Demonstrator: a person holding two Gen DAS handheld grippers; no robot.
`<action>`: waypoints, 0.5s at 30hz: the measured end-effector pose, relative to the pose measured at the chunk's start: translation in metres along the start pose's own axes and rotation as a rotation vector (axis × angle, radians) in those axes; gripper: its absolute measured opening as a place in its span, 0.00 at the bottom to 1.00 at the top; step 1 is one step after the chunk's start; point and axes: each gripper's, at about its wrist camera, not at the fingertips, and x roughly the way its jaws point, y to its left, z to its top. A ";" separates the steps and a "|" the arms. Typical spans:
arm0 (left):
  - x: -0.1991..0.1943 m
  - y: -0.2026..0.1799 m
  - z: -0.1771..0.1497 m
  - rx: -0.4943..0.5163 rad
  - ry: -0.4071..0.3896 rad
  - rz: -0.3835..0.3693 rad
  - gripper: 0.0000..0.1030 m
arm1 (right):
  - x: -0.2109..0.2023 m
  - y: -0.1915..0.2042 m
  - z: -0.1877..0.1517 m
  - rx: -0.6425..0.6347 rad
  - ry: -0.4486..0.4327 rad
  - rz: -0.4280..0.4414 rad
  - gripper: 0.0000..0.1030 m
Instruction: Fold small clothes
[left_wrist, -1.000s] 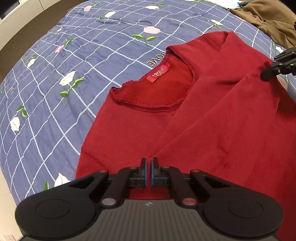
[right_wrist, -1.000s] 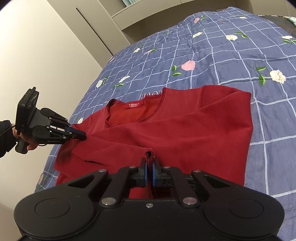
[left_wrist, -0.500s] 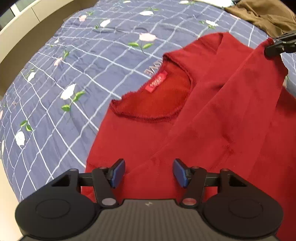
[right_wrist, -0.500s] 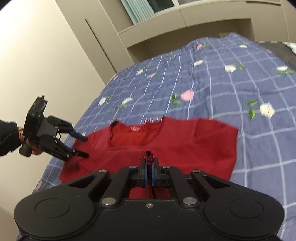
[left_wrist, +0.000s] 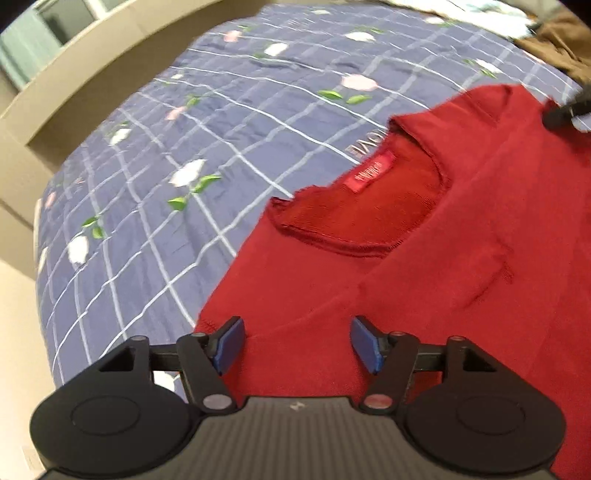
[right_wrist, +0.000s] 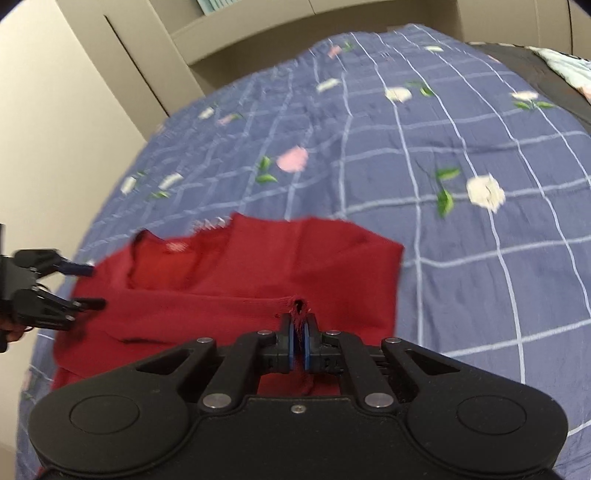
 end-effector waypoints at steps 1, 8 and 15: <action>-0.002 0.001 -0.003 -0.022 -0.011 0.015 0.71 | 0.000 0.000 -0.002 -0.001 -0.005 -0.003 0.05; -0.030 0.005 -0.022 -0.182 -0.099 0.078 0.81 | -0.004 0.003 -0.004 -0.048 -0.033 -0.027 0.04; -0.024 0.000 -0.044 -0.212 -0.042 0.101 0.86 | 0.006 0.002 -0.003 -0.057 -0.013 -0.073 0.04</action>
